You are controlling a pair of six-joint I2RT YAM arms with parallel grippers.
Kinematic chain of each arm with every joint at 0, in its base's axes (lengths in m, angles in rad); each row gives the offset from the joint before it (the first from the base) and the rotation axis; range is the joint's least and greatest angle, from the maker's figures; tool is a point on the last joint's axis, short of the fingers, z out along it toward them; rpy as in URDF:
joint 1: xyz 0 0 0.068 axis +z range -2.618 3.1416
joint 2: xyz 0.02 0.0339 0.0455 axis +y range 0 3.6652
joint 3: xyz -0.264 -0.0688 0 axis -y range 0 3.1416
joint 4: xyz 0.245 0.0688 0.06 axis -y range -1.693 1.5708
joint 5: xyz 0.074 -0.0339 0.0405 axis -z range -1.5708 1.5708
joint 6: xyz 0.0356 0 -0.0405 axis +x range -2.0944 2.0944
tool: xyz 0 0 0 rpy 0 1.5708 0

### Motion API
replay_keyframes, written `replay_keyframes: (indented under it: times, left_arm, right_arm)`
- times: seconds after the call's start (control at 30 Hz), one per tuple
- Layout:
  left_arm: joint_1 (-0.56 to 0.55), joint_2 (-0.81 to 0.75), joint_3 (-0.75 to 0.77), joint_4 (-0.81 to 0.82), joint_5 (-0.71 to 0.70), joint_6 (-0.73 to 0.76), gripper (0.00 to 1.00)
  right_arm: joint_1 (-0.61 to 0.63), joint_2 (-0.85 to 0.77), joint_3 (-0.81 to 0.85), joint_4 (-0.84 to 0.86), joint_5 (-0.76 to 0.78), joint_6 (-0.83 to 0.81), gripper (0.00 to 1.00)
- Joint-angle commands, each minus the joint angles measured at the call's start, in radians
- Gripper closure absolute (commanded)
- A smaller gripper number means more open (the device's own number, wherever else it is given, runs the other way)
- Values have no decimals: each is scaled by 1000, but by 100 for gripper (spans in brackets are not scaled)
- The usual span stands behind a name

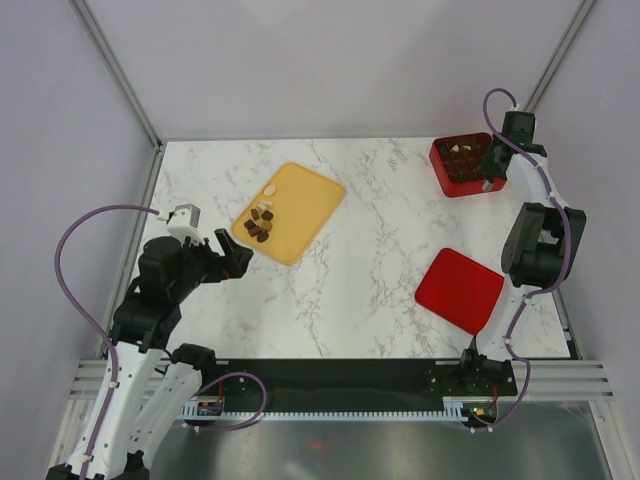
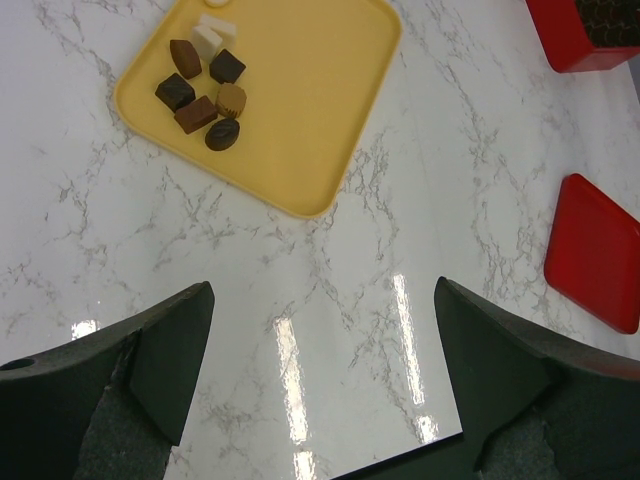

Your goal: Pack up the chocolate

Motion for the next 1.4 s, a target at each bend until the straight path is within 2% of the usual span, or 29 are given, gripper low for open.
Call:
replay_keyframes:
  times: [0.0,0.2,0.53,0.9,1.13,1.37]
  left_arm:
    - [6,5,-6,29,-3,13,0]
    - [4,8,-6,31,-7,15,0]
    - [4,7,-6,31,-7,13,0]
    - [4,-1,-8,29,-10,13,0]
    - [6,-6,-6,31,-13,13,0]
    - [6,-15,-6,28,-20,12,0]
  right_arm:
    - [-3,14,52,13,2,2,65]
    - [-4,25,55,13,2,-1,63]
    - [-3,19,80,13,-21,-17,54]
    - [37,-110,45,13,-86,-12,54]
    - [196,-218,-66,42,-153,-18,54]
    - [520,-334,-268,194,-235,-26,54]
